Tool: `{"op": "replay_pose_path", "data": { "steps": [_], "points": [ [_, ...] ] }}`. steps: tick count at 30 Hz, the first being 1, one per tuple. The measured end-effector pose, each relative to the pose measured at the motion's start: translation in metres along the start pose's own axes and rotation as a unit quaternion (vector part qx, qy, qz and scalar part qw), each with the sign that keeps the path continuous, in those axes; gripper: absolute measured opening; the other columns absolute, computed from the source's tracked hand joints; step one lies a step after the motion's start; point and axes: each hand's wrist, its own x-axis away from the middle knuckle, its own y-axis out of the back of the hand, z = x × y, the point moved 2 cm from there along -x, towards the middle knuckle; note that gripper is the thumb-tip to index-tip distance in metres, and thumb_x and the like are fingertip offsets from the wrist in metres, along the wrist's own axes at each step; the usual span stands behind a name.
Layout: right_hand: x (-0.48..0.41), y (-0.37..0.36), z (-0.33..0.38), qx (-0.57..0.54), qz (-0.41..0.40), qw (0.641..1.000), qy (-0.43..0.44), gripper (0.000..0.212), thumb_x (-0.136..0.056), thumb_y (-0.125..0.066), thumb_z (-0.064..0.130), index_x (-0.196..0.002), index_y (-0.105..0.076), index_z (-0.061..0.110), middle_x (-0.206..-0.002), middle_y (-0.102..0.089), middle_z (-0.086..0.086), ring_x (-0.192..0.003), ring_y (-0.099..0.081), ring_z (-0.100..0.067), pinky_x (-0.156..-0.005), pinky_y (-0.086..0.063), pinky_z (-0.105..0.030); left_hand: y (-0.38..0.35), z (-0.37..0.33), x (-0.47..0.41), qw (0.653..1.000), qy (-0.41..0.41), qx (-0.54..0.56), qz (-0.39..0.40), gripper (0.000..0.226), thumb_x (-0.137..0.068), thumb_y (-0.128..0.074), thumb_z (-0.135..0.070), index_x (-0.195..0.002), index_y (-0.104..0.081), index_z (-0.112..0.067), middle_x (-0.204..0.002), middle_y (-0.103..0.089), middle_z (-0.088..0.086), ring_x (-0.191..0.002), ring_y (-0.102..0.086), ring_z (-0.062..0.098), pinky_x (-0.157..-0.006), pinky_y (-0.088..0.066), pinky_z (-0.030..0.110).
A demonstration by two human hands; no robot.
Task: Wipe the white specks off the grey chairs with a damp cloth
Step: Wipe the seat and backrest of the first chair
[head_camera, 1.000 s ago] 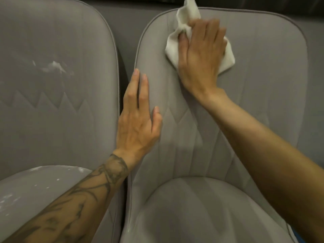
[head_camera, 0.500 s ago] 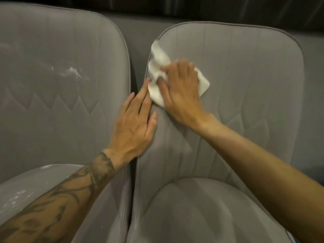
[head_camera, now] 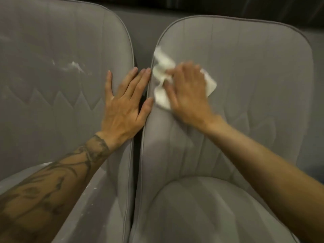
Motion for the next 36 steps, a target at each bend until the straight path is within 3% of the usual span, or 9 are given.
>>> {"op": "replay_pose_path", "data": {
  "steps": [4,6,10,14,17,23,29,34,36],
  "points": [
    [-0.044,-0.003,-0.012,-0.002,-0.13,0.982,-0.135,0.028,-0.098,-0.049,0.035,-0.107,-0.06,0.012,-0.107,-0.055,-0.01,-0.094,-0.05,-0.026,-0.082,-0.041,-0.041,-0.002,0.0,0.002,1.0,-0.002,-0.008,-0.016,0.061,-0.111,-0.025,-0.05,-0.165,-0.027,-0.02,-0.168,-0.033,-0.008,-0.158,-0.021,0.012,-0.127,-0.001,0.062],
    [-0.012,-0.012,0.01,-0.043,-0.112,0.984,-0.128,0.027,-0.099,-0.049,0.034,-0.108,-0.059,0.011,-0.107,-0.055,-0.011,-0.095,-0.049,-0.027,-0.084,-0.041,-0.044,-0.004,0.0,0.004,1.0,-0.003,-0.009,-0.022,0.06,-0.111,-0.026,-0.048,-0.164,-0.029,-0.02,-0.168,-0.034,-0.007,-0.158,-0.022,0.012,-0.127,-0.003,0.063],
    [0.045,-0.009,0.03,-0.069,0.015,0.996,-0.051,0.026,-0.098,-0.048,0.034,-0.113,-0.057,0.015,-0.11,-0.053,-0.008,-0.097,-0.046,-0.026,-0.086,-0.039,-0.045,-0.004,-0.002,0.003,1.0,0.016,0.001,-0.014,0.06,-0.111,-0.023,-0.048,-0.164,-0.029,-0.02,-0.17,-0.03,-0.002,-0.16,-0.018,0.014,-0.127,-0.005,0.062],
    [-0.025,-0.002,0.006,0.02,-0.074,0.992,-0.102,0.03,-0.099,-0.046,0.037,-0.112,-0.059,0.013,-0.11,-0.055,-0.011,-0.096,-0.05,-0.029,-0.083,-0.04,-0.042,0.0,0.001,0.012,0.999,0.032,0.009,-0.007,0.061,-0.111,-0.022,-0.047,-0.165,-0.026,-0.019,-0.173,-0.02,0.005,-0.161,-0.014,0.02,-0.129,-0.005,0.057],
    [-0.043,-0.003,0.003,0.005,-0.114,0.984,-0.14,0.03,-0.098,-0.048,0.037,-0.109,-0.059,0.012,-0.109,-0.055,-0.011,-0.096,-0.05,-0.026,-0.083,-0.041,-0.039,0.0,0.002,0.017,0.998,0.051,0.019,-0.02,0.061,-0.109,-0.028,-0.042,-0.165,-0.026,-0.016,-0.173,-0.021,0.005,-0.161,-0.014,0.019,-0.13,-0.006,0.054],
    [0.03,-0.005,0.03,-0.046,0.037,0.998,0.028,0.026,-0.098,-0.05,0.036,-0.112,-0.058,0.015,-0.11,-0.052,-0.011,-0.098,-0.048,-0.03,-0.086,-0.039,-0.046,-0.004,0.004,0.019,0.998,0.043,0.027,-0.031,0.06,-0.109,-0.033,-0.046,-0.163,-0.031,-0.018,-0.172,-0.024,0.007,-0.161,-0.015,0.022,-0.129,-0.008,0.055],
    [-0.036,-0.01,0.004,-0.037,-0.14,0.983,-0.114,0.026,-0.1,-0.048,0.033,-0.108,-0.058,0.011,-0.107,-0.054,-0.01,-0.096,-0.049,-0.025,-0.085,-0.042,-0.041,-0.006,0.005,0.018,0.999,0.02,0.006,-0.044,0.057,-0.11,-0.03,-0.049,-0.161,-0.038,-0.025,-0.171,-0.024,0.01,-0.161,-0.016,0.025,-0.129,-0.009,0.056],
    [0.066,-0.017,0.047,-0.105,0.008,0.993,-0.05,0.022,-0.099,-0.052,0.029,-0.114,-0.055,0.013,-0.113,-0.05,-0.012,-0.102,-0.047,-0.028,-0.091,-0.04,-0.047,-0.007,0.005,0.019,0.999,0.023,0.004,-0.043,0.052,-0.11,-0.041,-0.043,-0.16,-0.038,-0.026,-0.171,-0.024,0.011,-0.161,-0.016,0.026,-0.129,-0.007,0.055],
    [0.053,-0.011,0.039,-0.074,0.007,0.996,-0.044,0.025,-0.099,-0.051,0.031,-0.114,-0.057,0.012,-0.112,-0.051,-0.013,-0.101,-0.047,-0.028,-0.09,-0.039,-0.046,-0.006,0.003,0.019,0.999,0.024,0.001,-0.041,0.052,-0.111,-0.035,-0.045,-0.159,-0.041,-0.026,-0.171,-0.025,0.012,-0.16,-0.017,0.027,-0.129,-0.009,0.057]
  ]
}}
